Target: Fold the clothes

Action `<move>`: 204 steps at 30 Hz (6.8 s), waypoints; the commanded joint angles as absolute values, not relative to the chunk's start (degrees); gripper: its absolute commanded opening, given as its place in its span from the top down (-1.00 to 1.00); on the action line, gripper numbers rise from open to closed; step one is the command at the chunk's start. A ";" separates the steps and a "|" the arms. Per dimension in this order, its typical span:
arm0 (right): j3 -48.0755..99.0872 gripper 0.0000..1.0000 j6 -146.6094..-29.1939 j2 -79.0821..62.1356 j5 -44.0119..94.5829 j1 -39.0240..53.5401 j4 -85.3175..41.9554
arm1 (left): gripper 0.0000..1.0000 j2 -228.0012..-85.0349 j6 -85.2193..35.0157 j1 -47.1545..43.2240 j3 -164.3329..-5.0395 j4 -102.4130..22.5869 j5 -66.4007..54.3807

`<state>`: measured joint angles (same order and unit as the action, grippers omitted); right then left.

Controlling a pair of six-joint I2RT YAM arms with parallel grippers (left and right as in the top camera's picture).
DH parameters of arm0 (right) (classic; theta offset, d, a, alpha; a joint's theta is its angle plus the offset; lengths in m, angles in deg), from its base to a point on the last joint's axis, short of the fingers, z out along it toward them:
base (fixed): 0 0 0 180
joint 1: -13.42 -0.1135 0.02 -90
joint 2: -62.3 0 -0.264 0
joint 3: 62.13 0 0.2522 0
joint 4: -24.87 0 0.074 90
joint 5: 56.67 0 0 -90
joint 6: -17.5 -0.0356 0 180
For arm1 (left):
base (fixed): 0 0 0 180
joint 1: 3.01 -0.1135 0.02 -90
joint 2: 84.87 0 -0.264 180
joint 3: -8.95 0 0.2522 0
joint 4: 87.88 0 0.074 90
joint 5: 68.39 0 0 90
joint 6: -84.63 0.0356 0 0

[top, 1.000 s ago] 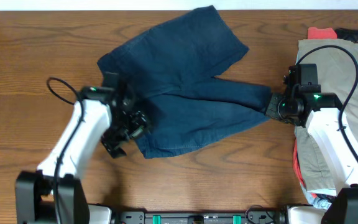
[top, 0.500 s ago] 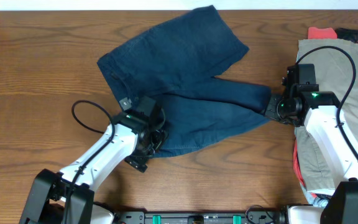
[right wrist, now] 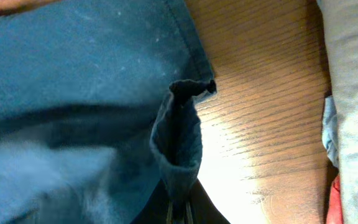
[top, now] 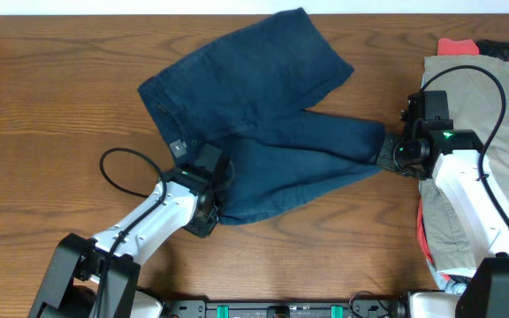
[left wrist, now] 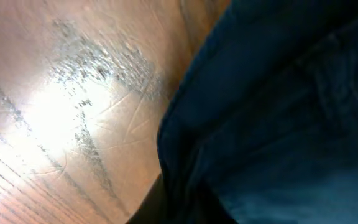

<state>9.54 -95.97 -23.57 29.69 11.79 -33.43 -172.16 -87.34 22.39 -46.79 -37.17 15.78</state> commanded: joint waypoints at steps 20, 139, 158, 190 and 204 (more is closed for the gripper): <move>10.22 0.98 -92.89 -10.82 29.80 13.61 -38.08 | 0.88 -144.79 -61.48 22.48 -57.80 -3.97 16.52; 32.97 0.17 -84.16 -49.05 41.91 6.48 -37.54 | -0.82 -181.90 -29.94 -8.93 -59.35 -47.07 8.28; 32.97 0.01 -81.93 -42.49 32.71 5.08 -36.64 | 0.35 -189.73 -27.43 -3.92 -59.35 -49.17 -1.11; 31.59 0.98 -75.88 -62.10 -0.34 -23.57 -29.04 | 0.88 -158.67 -27.52 -4.21 -70.39 -19.95 -4.98; 36.84 0.76 -79.07 -61.57 13.19 -29.25 -25.87 | 0.88 -159.15 -27.78 -4.16 -77.06 -17.15 -5.55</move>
<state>34.87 -78.42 -61.79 4.03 -31.72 -23.81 -159.44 -27.87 -4.29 -75.48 -18.07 -5.00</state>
